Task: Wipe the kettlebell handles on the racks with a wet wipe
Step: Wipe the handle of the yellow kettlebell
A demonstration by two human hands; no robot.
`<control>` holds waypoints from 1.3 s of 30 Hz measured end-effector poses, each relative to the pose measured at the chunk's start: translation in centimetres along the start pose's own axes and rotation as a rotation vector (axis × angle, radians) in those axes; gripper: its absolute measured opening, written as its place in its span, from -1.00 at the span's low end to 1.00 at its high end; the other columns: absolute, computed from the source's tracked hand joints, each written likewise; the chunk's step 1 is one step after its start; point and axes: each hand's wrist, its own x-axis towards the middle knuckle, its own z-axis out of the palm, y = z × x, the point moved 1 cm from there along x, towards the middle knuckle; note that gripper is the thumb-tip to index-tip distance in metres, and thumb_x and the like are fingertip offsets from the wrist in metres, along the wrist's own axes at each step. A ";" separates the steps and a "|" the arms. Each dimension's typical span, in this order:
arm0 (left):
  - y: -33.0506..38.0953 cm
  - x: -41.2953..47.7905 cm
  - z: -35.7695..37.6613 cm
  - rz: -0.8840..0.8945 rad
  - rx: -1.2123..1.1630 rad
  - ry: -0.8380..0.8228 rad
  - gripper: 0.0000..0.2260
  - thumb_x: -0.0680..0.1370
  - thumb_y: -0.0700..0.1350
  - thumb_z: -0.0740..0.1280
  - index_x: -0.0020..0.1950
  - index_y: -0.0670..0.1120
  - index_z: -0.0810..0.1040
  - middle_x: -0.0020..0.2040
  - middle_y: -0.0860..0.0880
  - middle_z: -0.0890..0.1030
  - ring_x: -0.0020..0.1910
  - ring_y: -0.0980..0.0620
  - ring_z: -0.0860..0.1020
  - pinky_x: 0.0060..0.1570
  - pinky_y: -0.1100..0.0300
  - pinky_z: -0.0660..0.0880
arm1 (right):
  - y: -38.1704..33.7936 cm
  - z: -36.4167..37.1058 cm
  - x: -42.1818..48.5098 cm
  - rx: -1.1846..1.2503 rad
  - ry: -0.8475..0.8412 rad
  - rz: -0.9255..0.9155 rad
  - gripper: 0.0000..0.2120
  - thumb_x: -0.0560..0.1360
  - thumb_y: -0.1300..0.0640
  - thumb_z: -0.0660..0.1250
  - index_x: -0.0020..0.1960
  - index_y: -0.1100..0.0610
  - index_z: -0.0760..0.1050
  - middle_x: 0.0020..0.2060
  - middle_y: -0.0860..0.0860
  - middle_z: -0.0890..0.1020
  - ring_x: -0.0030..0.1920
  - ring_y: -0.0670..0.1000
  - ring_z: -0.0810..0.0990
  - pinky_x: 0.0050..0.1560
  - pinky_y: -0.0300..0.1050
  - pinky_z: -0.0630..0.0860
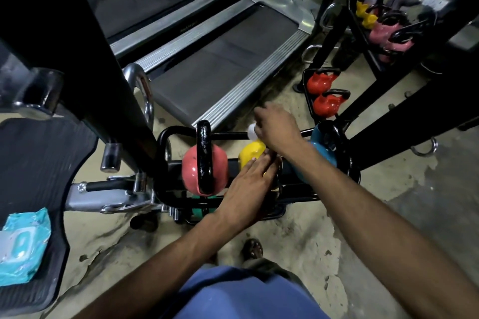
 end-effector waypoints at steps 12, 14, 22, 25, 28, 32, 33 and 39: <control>1.0 -0.1 -0.4 -0.017 0.035 0.050 -0.26 0.54 -0.09 0.44 0.63 -0.20 0.17 0.65 -0.17 0.16 0.65 -0.05 0.08 0.62 0.04 0.06 | 0.9 -0.3 -1.4 0.143 0.275 0.007 -0.81 0.54 0.09 0.32 0.11 0.14 0.46 -0.09 0.12 0.63 -0.05 0.23 0.59 -0.21 0.00 0.45; 1.0 -0.1 -0.4 -0.018 0.043 0.038 -0.23 0.54 -0.07 0.43 0.65 -0.19 0.13 0.67 -0.14 0.10 0.66 -0.02 0.04 0.62 0.04 0.04 | 1.4 -0.4 -1.2 0.183 0.290 0.062 -0.81 0.53 0.10 0.33 0.11 0.15 0.47 -0.10 0.13 0.65 -0.09 0.24 0.61 -0.21 -0.02 0.42; 1.9 -0.1 -0.9 -0.053 0.024 0.012 -0.21 0.57 -0.10 0.35 0.68 -0.14 -0.01 0.69 -0.07 -0.09 0.67 0.05 -0.07 0.63 0.10 -0.05 | 3.5 0.4 -0.4 0.703 -0.015 0.525 -0.81 0.50 0.12 0.33 -0.22 0.20 0.58 -0.32 0.07 0.61 -0.23 0.09 0.55 -0.26 -0.14 0.41; 2.0 -0.1 -0.3 -0.077 0.049 0.032 -0.22 0.59 0.01 0.37 0.68 -0.12 0.04 0.70 -0.05 -0.06 0.67 0.05 -0.04 0.63 0.09 0.00 | 3.6 2.1 -2.5 1.383 -0.206 0.810 -0.79 0.58 0.12 0.27 -0.20 0.14 0.56 -0.33 0.08 0.59 -0.35 0.07 0.59 -0.40 -0.21 0.49; 2.2 0.0 -0.1 -0.087 0.054 0.031 -0.23 0.58 0.02 0.37 0.67 -0.14 0.07 0.69 -0.07 -0.04 0.67 0.02 -0.02 0.62 0.08 0.02 | 2.5 2.6 -4.3 1.933 -0.322 1.018 -0.70 0.65 0.17 0.12 -0.11 0.27 0.55 -0.38 0.19 0.67 -0.43 0.10 0.67 -0.39 -0.16 0.62; 2.4 -0.7 0.1 -0.091 0.051 0.020 -0.24 0.58 0.00 0.35 0.68 -0.13 0.05 0.70 -0.06 -0.06 0.67 0.02 -0.02 0.62 0.05 0.07 | 1.4 2.3 -3.9 1.837 0.004 0.995 -0.78 0.59 0.24 0.23 -0.22 0.23 0.51 -0.48 0.07 0.62 -0.45 0.05 0.61 -0.42 -0.18 0.55; 2.4 -1.0 0.4 -0.085 0.051 0.009 -0.22 0.56 -0.03 0.38 0.68 -0.12 0.05 0.70 -0.06 -0.06 0.67 0.03 -0.03 0.61 0.05 0.10 | 1.7 2.7 -3.8 1.611 0.138 0.890 -0.84 0.55 0.22 0.31 -0.21 0.17 0.53 -0.42 0.03 0.63 -0.35 0.06 0.61 -0.31 -0.14 0.54; 3.3 -2.6 2.2 -0.107 0.099 -0.021 -0.18 0.49 -0.12 0.47 0.65 -0.17 0.12 0.69 -0.13 0.01 0.67 -0.02 -0.03 0.58 0.02 0.17 | 1.7 1.8 -1.9 0.207 0.131 -0.167 -0.86 0.41 0.13 0.35 -0.08 0.12 0.62 -0.08 0.10 0.59 0.03 0.14 0.52 -0.11 0.00 0.47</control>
